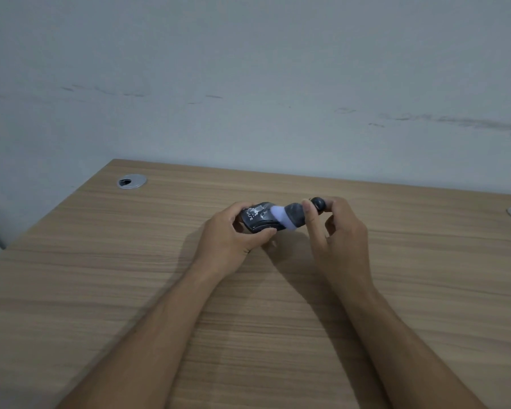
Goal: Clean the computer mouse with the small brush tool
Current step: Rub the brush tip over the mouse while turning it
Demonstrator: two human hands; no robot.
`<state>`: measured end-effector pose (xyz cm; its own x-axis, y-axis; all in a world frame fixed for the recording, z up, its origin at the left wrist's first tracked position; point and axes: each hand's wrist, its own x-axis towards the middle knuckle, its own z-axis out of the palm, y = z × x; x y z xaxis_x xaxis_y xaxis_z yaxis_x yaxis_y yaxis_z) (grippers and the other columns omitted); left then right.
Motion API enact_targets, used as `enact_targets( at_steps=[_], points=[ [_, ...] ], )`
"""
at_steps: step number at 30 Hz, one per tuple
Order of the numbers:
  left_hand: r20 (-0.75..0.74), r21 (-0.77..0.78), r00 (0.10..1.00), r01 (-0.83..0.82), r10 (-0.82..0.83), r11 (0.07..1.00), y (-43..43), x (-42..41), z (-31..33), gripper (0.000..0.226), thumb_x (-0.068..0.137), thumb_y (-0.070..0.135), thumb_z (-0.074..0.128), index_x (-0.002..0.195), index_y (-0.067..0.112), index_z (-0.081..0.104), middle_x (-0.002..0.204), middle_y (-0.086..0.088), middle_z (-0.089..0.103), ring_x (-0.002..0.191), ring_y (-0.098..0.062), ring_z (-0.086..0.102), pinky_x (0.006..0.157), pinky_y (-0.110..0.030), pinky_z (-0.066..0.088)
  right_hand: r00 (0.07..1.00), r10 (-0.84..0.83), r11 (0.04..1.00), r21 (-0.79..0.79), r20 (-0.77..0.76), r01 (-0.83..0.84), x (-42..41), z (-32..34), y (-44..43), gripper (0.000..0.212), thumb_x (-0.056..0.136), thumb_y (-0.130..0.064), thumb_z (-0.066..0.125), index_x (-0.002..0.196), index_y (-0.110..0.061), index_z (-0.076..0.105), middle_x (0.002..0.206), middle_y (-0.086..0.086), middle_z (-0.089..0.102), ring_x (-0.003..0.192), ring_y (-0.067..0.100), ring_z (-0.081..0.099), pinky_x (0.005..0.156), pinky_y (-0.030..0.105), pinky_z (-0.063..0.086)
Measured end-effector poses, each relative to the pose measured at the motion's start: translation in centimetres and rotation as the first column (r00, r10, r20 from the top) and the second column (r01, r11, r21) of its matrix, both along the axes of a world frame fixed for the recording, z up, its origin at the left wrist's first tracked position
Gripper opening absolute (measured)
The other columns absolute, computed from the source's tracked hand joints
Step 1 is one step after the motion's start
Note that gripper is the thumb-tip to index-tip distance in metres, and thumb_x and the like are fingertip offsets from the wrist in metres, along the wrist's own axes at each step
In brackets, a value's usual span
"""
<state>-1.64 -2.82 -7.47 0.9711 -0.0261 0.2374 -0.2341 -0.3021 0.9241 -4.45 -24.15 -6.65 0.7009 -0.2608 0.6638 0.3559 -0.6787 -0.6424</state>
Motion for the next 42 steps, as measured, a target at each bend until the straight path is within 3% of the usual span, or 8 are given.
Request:
enact_targets(
  at_steps=[5, 10, 17, 21, 24, 30, 36, 42],
  points=[
    [-0.007, -0.008, 1.000, -0.019, 0.019, 1.000, 0.1, -0.1, 0.0, 0.045, 0.079, 0.031, 0.100, 0.120, 0.030, 0.081, 0.105, 0.009, 0.087, 0.100, -0.016, 0.083, 0.096, -0.046, 0.066, 0.996, 0.018, 0.999, 0.033, -0.083, -0.015, 1.1, -0.5, -0.5, 0.014, 0.102, -0.037, 0.075, 0.109, -0.025, 0.079, 0.103, -0.014, 0.075, 0.067, -0.005, 0.055, 0.068, 0.014, 0.038],
    [-0.003, 0.003, 1.000, -0.025, 0.025, 1.000, 0.1, 0.2, 0.0, 0.046, 0.079, 0.031, 0.100, 0.121, 0.030, 0.081, 0.104, 0.009, 0.087, 0.098, -0.016, 0.083, 0.095, -0.048, 0.066, 0.999, 0.047, 0.992, 0.119, -0.015, -0.045, -0.1, 0.4, 0.2, 0.010, 0.107, -0.031, 0.070, 0.104, -0.022, 0.072, 0.070, -0.021, 0.058, 0.054, 0.006, 0.047, 0.056, 0.010, 0.035],
    [0.016, 0.021, 1.000, -0.005, 0.004, 1.000, 0.1, 0.3, -0.2, 0.048, 0.078, 0.032, 0.101, 0.121, 0.030, 0.081, 0.108, 0.008, 0.087, 0.101, -0.017, 0.083, 0.098, -0.050, 0.065, 0.992, 0.060, 0.995, 0.084, -0.114, -0.051, 1.4, -0.8, -0.2, 0.015, 0.105, -0.038, 0.071, 0.110, -0.026, 0.076, 0.100, -0.015, 0.076, 0.059, 0.009, 0.050, 0.062, 0.010, 0.038],
    [0.023, 0.062, 1.000, -0.006, 0.005, 0.998, -0.1, 0.2, 0.0, 0.045, 0.079, 0.029, 0.101, 0.120, 0.028, 0.081, 0.104, 0.007, 0.086, 0.098, -0.017, 0.082, 0.094, -0.045, 0.064, 0.998, 0.039, 0.985, 0.172, -0.054, -0.029, 0.6, 0.0, -0.4, 0.015, 0.109, -0.038, 0.066, 0.108, -0.024, 0.070, 0.079, -0.013, 0.069, 0.058, 0.017, 0.050, 0.058, 0.014, 0.037],
    [0.032, 0.073, 0.999, 0.001, -0.003, 0.997, 0.0, 0.2, 0.0, 0.048, 0.079, 0.027, 0.101, 0.122, 0.028, 0.081, 0.105, 0.007, 0.086, 0.099, -0.016, 0.082, 0.093, -0.042, 0.065, 0.997, 0.071, 0.992, 0.103, -0.028, -0.068, -0.1, 0.3, 0.3, 0.014, 0.110, -0.034, 0.065, 0.108, -0.020, 0.068, 0.064, -0.014, 0.054, 0.054, 0.013, 0.050, 0.057, 0.014, 0.036],
    [0.032, 0.068, 0.999, 0.033, -0.035, 0.997, 0.2, 0.0, 0.0, 0.053, 0.078, 0.029, 0.102, 0.126, 0.031, 0.080, 0.110, 0.011, 0.087, 0.102, -0.010, 0.082, 0.099, -0.041, 0.066, 0.995, 0.055, 0.998, 0.041, -0.079, -0.052, 1.6, -0.7, 0.2, 0.014, 0.107, -0.034, 0.070, 0.114, -0.022, 0.074, 0.101, -0.014, 0.075, 0.064, 0.000, 0.057, 0.068, 0.010, 0.038],
    [0.044, 0.094, 0.999, 0.026, -0.030, 0.995, 0.1, 0.2, -0.2, 0.054, 0.076, 0.034, 0.100, 0.125, 0.039, 0.080, 0.110, 0.014, 0.086, 0.102, -0.011, 0.083, 0.096, -0.047, 0.067, 0.997, 0.075, 0.997, 0.018, -0.018, -0.075, 0.7, 0.2, 0.6, 0.015, 0.110, -0.032, 0.065, 0.116, -0.018, 0.068, 0.081, -0.025, 0.054, 0.058, 0.003, 0.049, 0.063, 0.012, 0.035],
    [0.015, 0.069, 0.999, 0.051, -0.052, 0.996, 0.1, 0.0, -0.2, 0.051, 0.077, 0.033, 0.101, 0.123, 0.039, 0.081, 0.108, 0.013, 0.087, 0.100, -0.012, 0.084, 0.096, -0.047, 0.068, 0.993, 0.057, 0.998, 0.033, -0.105, -0.053, 1.7, -0.7, -0.1, 0.014, 0.109, -0.035, 0.066, 0.116, -0.023, 0.069, 0.097, -0.013, 0.072, 0.067, -0.012, 0.047, 0.071, 0.022, 0.041]
  ],
)
